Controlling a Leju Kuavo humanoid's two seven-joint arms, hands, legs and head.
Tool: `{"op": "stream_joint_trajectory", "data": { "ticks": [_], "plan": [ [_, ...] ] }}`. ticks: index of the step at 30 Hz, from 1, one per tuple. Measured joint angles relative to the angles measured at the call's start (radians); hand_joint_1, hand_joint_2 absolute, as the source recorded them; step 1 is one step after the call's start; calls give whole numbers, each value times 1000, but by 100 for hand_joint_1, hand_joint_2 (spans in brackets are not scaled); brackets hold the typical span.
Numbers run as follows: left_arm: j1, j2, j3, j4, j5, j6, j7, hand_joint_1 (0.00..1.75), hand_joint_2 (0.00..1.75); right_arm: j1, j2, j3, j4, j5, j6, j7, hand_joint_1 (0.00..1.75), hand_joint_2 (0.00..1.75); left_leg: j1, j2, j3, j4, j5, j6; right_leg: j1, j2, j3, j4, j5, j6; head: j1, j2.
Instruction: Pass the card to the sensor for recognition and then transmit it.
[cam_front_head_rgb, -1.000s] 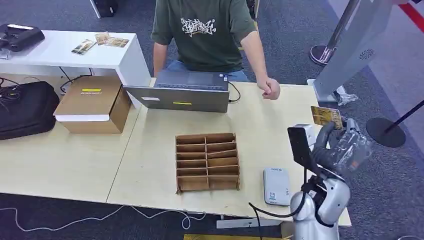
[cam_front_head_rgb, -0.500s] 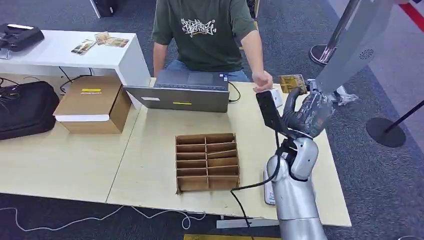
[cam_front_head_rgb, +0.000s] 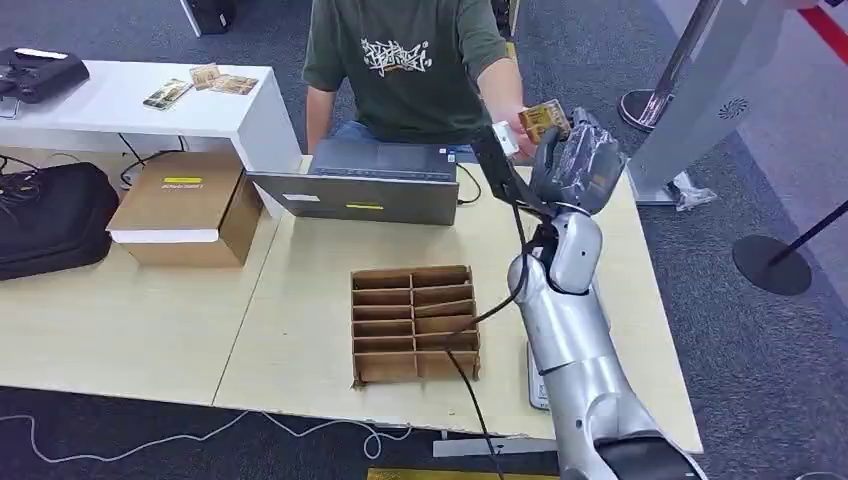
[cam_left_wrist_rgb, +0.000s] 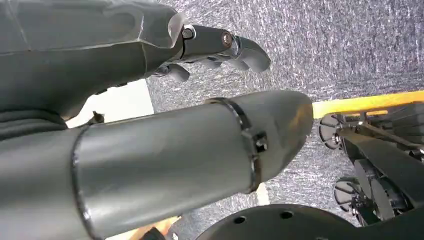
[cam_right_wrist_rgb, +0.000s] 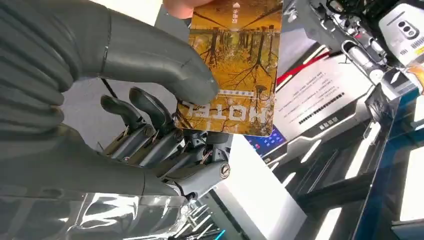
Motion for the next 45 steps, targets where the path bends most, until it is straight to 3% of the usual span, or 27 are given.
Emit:
{"op": "stream_joint_trajectory", "data": {
  "ticks": [8,13,19,40,41,42,45],
  "plan": [
    [-1,1,0,0,-10,0,0,0,0,-64,1,6,94,35,-15,8,175,175,0,0,0,0,0,0,0,1,0,0,0,0,0,0],
    [-2,3,0,-1,-44,0,0,0,0,-167,3,15,223,122,-42,56,175,175,0,0,0,0,1,-1,0,0,0,0,0,0,0,0],
    [-4,5,0,-2,-66,2,2,0,0,-267,2,74,364,139,-63,117,175,175,0,0,0,0,1,0,0,1,-1,0,1,-1,0,0],
    [-7,15,0,-18,-69,0,3,0,0,-307,2,154,472,139,-65,137,175,175,0,0,0,0,1,0,0,1,-1,0,1,-1,0,0],
    [-7,15,0,-18,-69,-2,3,0,0,-308,2,155,472,139,-65,137,148,175,0,0,0,0,1,0,0,1,-1,0,1,-1,0,0],
    [-7,15,0,-18,-69,-3,3,0,0,-309,2,157,474,139,-65,138,0,175,0,0,0,0,1,0,0,1,-1,0,1,-1,0,0],
    [-7,15,0,-18,-69,-2,3,0,0,-310,1,160,476,139,-64,140,0,175,0,0,0,0,1,0,0,1,-1,0,1,-1,0,0]
  ]
}}
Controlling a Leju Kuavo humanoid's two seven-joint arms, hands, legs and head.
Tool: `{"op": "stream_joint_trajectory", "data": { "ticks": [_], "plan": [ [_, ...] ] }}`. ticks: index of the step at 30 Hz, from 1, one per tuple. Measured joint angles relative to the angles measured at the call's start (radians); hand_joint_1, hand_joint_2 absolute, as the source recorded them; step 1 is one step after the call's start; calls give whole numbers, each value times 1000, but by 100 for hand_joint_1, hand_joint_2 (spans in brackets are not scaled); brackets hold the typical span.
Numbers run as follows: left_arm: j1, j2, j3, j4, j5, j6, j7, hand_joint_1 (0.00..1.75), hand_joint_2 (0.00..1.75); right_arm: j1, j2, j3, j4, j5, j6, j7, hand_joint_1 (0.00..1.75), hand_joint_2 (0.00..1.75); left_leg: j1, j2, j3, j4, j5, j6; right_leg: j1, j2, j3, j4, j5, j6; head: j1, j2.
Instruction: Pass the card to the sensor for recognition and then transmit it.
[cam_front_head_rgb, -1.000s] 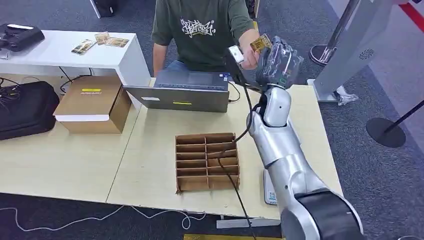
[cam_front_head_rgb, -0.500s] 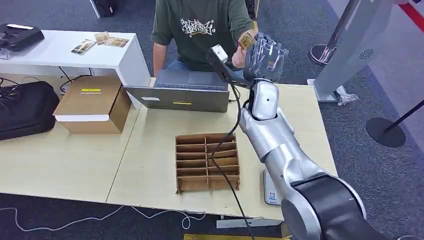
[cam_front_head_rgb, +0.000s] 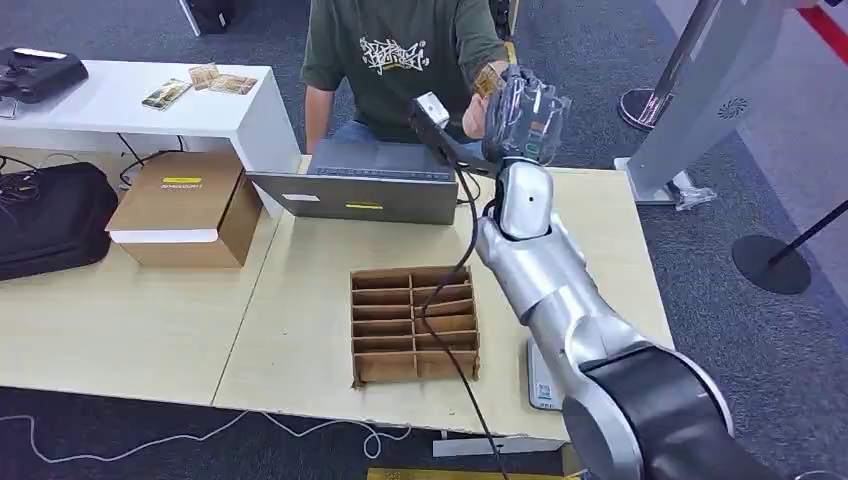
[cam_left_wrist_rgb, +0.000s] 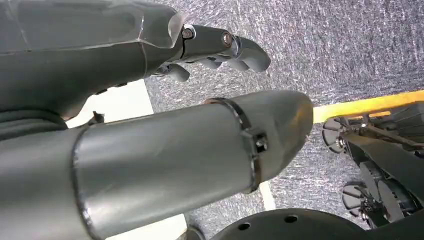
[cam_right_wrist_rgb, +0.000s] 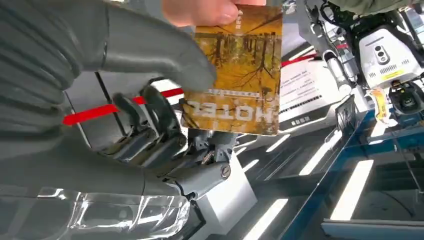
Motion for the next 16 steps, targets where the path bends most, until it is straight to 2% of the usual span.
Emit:
{"op": "stream_joint_trajectory", "data": {
  "ticks": [16],
  "plan": [
    [0,0,0,-1,-9,3,0,0,0,-1,-3,3,3,0,2,6,0,175,0,0,0,0,0,0,0,0,0,0,0,0,0,0]
  ]
}}
